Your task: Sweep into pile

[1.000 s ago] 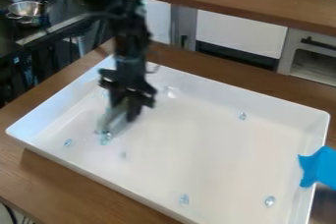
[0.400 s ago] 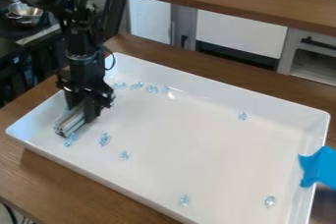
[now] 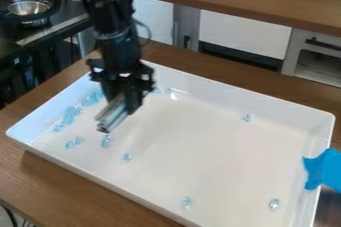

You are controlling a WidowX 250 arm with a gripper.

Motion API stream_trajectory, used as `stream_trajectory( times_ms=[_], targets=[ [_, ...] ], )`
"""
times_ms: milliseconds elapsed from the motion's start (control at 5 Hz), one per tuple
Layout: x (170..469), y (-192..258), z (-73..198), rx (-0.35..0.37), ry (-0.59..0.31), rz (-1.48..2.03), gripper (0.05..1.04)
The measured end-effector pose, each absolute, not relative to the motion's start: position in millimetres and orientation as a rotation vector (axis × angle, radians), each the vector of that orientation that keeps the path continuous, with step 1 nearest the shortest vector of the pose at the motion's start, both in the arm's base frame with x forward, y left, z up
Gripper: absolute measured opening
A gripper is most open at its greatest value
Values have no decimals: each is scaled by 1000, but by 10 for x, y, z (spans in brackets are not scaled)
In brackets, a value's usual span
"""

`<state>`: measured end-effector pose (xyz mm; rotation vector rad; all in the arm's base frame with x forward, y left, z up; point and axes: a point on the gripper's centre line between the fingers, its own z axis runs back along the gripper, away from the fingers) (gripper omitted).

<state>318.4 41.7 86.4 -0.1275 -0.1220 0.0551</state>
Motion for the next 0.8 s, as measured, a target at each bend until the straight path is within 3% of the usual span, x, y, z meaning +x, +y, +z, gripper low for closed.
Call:
stream_trajectory(
  times_ms=[400,800],
  targets=[
    [3050,-507,939,-345,-74,25,390],
    [3123,-1422,1021,-400,-88,45,390]
  ],
)
